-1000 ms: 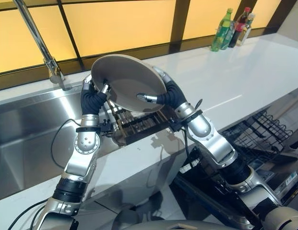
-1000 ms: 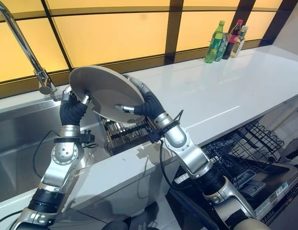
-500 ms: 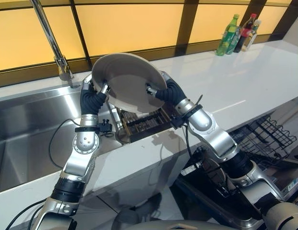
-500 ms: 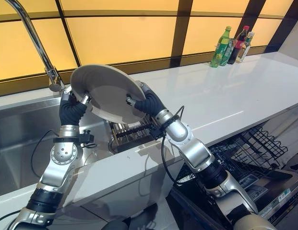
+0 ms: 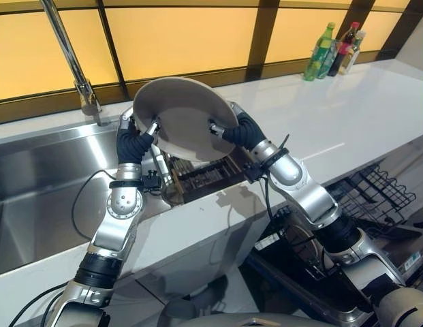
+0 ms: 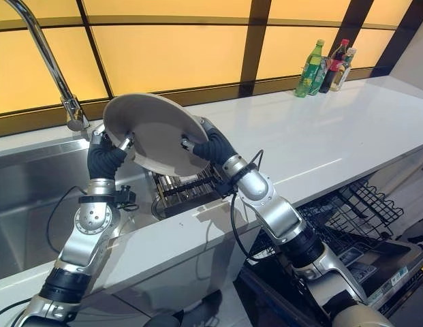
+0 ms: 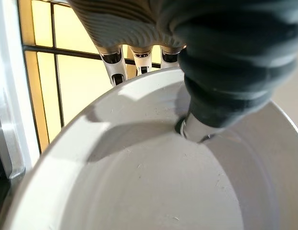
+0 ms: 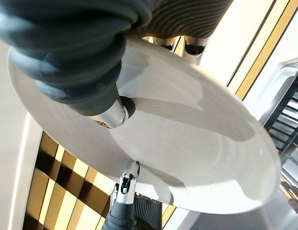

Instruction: Pick up plates and place into dishwasher.

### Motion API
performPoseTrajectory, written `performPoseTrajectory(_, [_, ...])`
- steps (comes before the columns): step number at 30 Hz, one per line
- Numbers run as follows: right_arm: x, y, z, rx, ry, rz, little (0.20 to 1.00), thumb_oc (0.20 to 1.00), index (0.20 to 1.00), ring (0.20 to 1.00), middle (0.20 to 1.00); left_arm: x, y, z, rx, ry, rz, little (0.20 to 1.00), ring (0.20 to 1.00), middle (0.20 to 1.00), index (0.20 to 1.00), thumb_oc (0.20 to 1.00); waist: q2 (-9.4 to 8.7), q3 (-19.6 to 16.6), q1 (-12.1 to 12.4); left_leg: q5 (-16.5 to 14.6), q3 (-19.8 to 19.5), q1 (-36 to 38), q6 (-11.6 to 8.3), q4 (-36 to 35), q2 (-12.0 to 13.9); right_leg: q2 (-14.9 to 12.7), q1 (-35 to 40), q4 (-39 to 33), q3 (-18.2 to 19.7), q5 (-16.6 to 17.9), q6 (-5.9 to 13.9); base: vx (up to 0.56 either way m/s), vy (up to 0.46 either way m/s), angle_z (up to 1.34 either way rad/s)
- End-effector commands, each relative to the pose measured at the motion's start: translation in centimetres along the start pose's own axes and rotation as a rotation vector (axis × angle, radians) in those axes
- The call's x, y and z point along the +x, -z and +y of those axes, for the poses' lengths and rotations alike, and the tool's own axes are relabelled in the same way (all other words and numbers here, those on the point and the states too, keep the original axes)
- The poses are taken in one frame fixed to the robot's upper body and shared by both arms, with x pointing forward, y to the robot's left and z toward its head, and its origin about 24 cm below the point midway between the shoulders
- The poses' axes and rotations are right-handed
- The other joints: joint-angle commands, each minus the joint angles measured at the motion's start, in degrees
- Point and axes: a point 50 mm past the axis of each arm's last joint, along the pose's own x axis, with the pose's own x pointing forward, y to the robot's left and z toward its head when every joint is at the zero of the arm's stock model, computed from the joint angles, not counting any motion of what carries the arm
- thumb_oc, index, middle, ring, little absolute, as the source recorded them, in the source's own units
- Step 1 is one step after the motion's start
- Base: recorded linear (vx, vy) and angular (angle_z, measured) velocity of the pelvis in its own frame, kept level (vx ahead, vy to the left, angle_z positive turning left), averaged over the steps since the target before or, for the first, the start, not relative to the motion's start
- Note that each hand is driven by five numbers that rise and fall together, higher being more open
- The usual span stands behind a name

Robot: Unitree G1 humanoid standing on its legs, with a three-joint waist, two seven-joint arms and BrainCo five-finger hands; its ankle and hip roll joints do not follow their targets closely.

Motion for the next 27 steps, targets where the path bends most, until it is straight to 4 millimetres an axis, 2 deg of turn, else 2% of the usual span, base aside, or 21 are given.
performPoseTrajectory(1, [-0.1, -1.9, 0.6, -0.03, -0.012, -0.117, 0.2, 0.2, 0.2, 0.2, 0.2, 2.2, -2.9, -0.4, -0.068, -0.073, -0.171, 1.0, 1.0, 1.0, 1.0, 1.0, 0.95, -2.15, -1.49, -1.02, 1.72, 2.7, 2.99, -3.11, -1.14, 1.28, -3.45, 5.0, 0.66, -0.08, -2.27, 0.0, 0.019, -0.04])
performPoseTrajectory(8, [-1.9, -1.0, -2.2, -0.118, 0.088, -0.076, 0.2, 0.2, 0.2, 0.2, 0.2, 2.2, -2.8, 2.7, -0.011, -0.247, -0.184, 1.0, 1.0, 1.0, 1.0, 1.0, 1.16, -2.28, -3.77, -2.08, 3.28, 3.65, 3.18, -2.63, -1.01, 0.82, -3.94, 5.04, 2.48, 0.33, -1.92, 0.01, 0.026, -0.13])
performPoseTrajectory(13, [-4.5, 0.7, -4.7, -0.183, 0.169, 0.02, 0.2, 0.2, 0.2, 0.2, 0.2, 1.5, -2.5, 4.5, 0.018, -0.311, -0.168, 1.0, 1.0, 1.0, 1.0, 1.0, 0.86, -2.42, -5.46, -3.15, 4.82, 4.53, 3.47, -2.19, -0.94, 0.44, -4.16, 4.74, 4.23, 0.91, -1.39, 0.05, 0.027, -0.17])
performPoseTrajectory(18, [-6.5, 1.6, -6.9, -0.224, 0.27, 0.08, 0.2, 0.2, 0.2, 0.2, 0.2, 1.0, -2.2, 5.3, 0.033, -0.319, -0.14, 1.0, 1.0, 1.0, 1.0, 1.0, 0.52, -2.3, -6.59, -4.0, 6.4, 4.93, 3.87, -1.5, -0.93, 0.15, -4.49, 4.75, 5.41, 1.38, -1.06, 0.05, 0.013, -0.2])
performPoseTrajectory(22, [-8.3, 2.2, -9.1, -0.282, 0.417, 0.126, 0.2, 0.2, 0.2, 0.2, 0.2, 0.9, -2.2, 5.8, 0.051, -0.321, -0.133, 1.0, 1.0, 1.0, 1.0, 1.0, 0.41, -1.94, -7.87, -4.91, 7.56, 5.5, 4.36, -1.01, -1.17, -0.39, -4.8, 4.74, 6.69, 2.02, -0.51, 0.07, 0.019, -0.18])
performPoseTrajectory(27, [-11.4, 2.9, -11.5, -0.314, 0.602, 0.177, 0.2, 0.2, 0.2, 0.2, 0.2, 0.5, -2.0, 6.9, 0.087, -0.328, -0.108, 1.0, 1.0, 1.0, 1.0, 1.0, 0.55, -1.47, -9.61, -5.9, 8.93, 6.02, 5.26, -0.55, -1.6, -1.0, -5.96, 6.1, 8.61, 2.81, 0.39, 0.07, 0.027, -0.24])
